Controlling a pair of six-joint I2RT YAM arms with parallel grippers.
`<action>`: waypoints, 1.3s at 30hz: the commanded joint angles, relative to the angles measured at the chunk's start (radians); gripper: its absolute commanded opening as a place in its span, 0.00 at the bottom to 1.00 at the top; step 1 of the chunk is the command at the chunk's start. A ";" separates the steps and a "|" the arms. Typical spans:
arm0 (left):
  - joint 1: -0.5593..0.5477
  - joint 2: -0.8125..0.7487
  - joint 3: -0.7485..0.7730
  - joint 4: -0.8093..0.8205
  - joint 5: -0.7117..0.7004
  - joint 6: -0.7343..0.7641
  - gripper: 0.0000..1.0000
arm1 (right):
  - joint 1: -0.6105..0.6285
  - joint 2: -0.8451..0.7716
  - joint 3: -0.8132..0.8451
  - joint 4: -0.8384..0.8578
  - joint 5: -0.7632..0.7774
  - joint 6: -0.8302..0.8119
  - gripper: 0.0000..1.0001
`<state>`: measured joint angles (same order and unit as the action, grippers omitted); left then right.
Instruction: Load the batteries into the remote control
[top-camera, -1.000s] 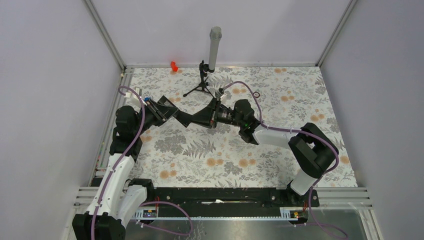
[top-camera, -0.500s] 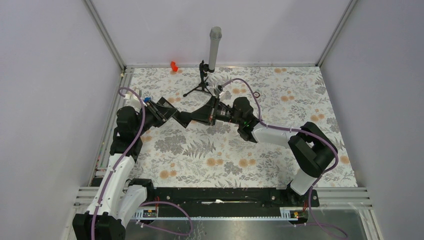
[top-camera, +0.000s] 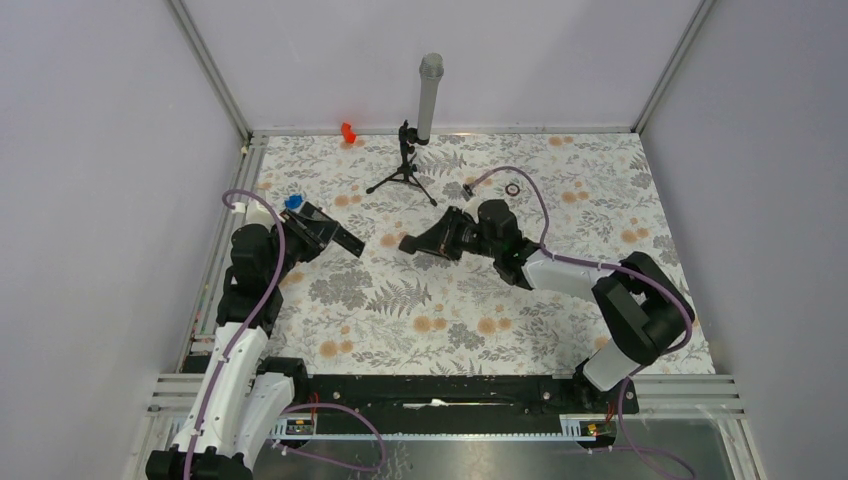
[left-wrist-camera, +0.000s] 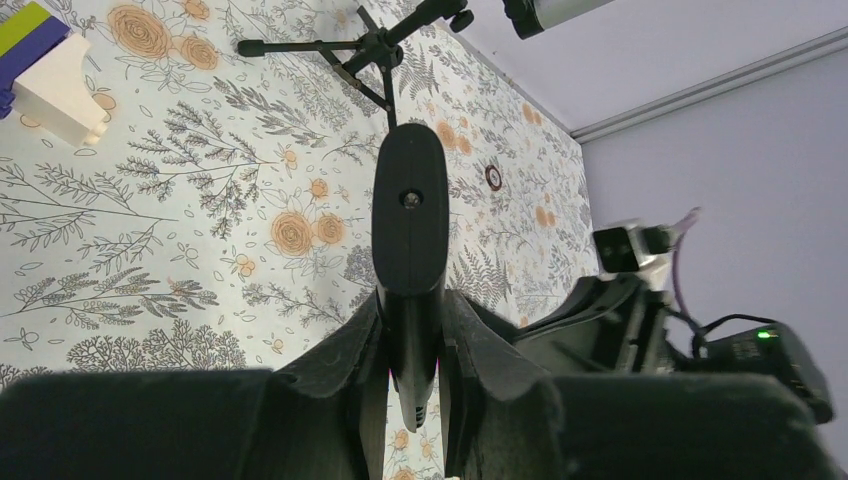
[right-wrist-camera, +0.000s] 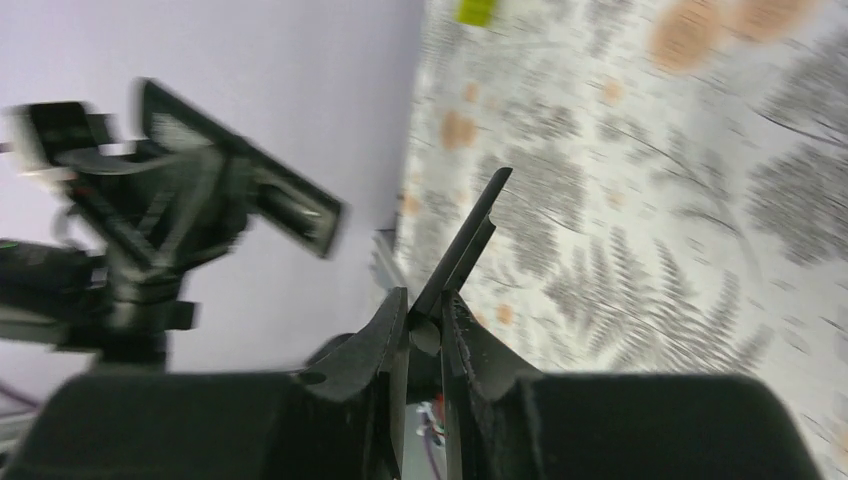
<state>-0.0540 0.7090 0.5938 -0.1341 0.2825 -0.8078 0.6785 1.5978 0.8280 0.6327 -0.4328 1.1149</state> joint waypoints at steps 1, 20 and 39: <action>0.002 -0.012 0.009 0.056 0.025 0.022 0.00 | -0.009 0.041 -0.062 -0.096 0.054 -0.127 0.05; 0.002 -0.010 0.003 0.101 0.114 0.021 0.00 | -0.059 0.065 -0.136 -0.191 0.206 -0.216 0.53; 0.002 -0.075 -0.010 0.217 0.191 0.031 0.00 | -0.272 -0.210 -0.098 -0.682 0.706 -0.604 0.65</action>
<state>-0.0540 0.6540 0.5861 -0.0601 0.3981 -0.7925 0.4530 1.4181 0.7662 0.0528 0.1780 0.5545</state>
